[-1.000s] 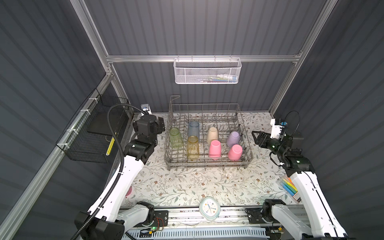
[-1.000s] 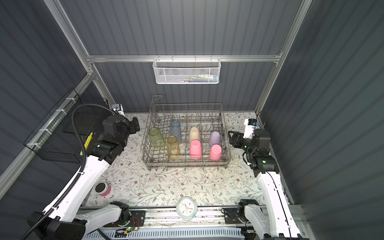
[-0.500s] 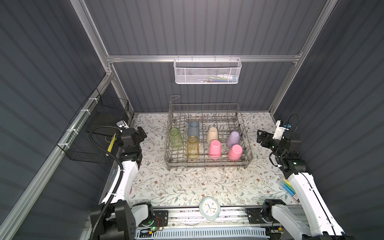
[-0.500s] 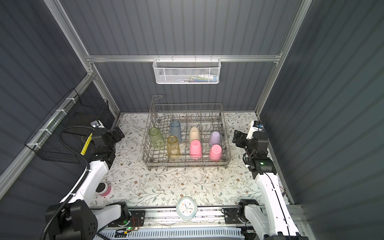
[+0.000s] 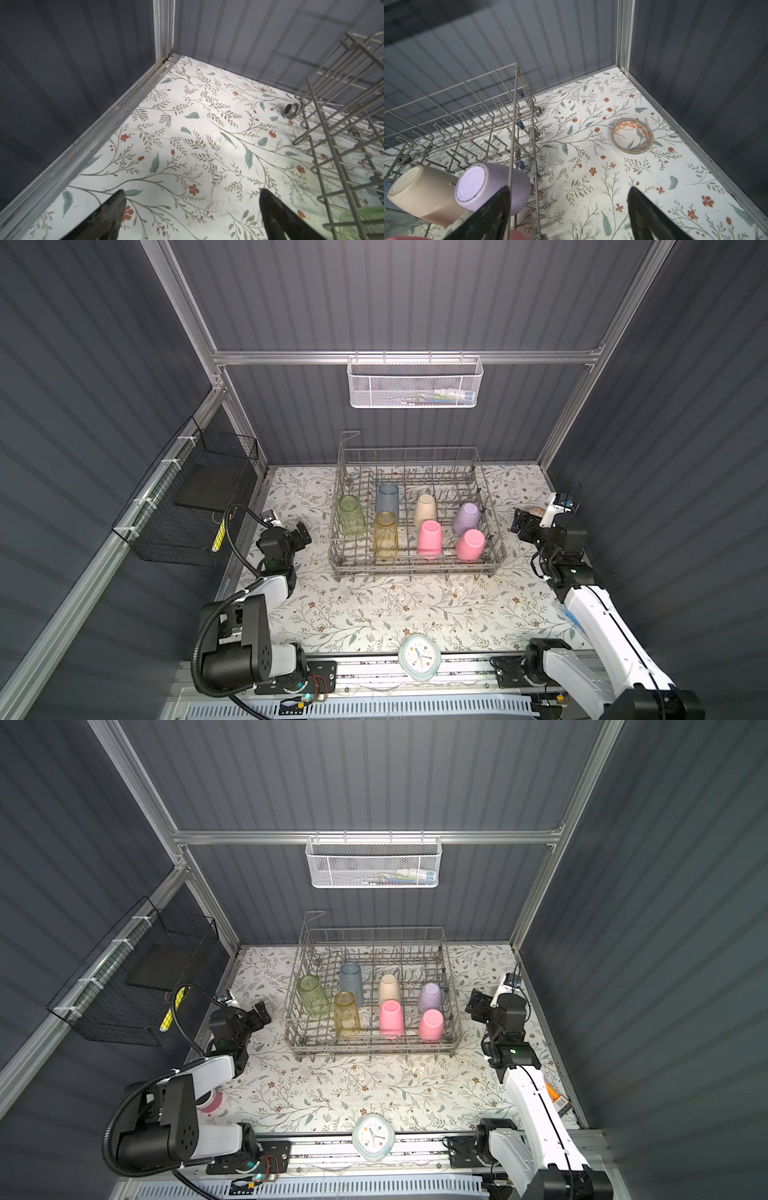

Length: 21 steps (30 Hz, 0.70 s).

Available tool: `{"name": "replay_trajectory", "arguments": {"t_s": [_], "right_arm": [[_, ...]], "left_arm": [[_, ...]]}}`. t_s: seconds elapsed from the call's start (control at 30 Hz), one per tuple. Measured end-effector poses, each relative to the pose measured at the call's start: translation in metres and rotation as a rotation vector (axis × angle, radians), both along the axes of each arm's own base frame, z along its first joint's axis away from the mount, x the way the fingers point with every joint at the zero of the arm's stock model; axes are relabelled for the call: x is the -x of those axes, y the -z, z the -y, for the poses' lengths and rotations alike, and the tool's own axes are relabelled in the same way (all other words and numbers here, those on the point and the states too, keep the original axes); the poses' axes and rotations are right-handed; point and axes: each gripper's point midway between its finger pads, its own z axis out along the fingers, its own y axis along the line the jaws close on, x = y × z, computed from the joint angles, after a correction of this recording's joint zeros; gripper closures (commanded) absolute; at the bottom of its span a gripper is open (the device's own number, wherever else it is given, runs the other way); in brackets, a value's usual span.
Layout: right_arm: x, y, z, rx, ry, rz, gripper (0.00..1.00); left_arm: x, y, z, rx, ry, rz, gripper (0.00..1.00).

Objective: Load the cups into the dish rack

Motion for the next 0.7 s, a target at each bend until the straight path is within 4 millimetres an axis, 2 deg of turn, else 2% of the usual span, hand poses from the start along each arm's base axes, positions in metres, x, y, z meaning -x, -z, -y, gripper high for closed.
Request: {"name": "replay_trajectory", "arguments": {"t_s": [0.17,0.4,0.57,0.7], "right_arm": [[-0.002,0.011,0.001,0.017,0.002,0.021,0.11],[0.004,0.053,0.003,0.054,-0.001,0.004,0.11],[-0.003,0.069,0.005,0.08,-0.003,0.001,0.11],[-0.013,0.087,0.005,0.099,-0.012,-0.018,0.11]], "left_arm": [[-0.006,0.024,0.008,0.009,0.055,-0.024,0.0],[-0.011,0.045,0.015,0.013,0.102,-0.045,0.0],[-0.013,0.044,0.019,0.006,0.122,-0.038,0.0],[-0.022,0.045,0.04,-0.058,0.183,-0.047,0.0]]}}
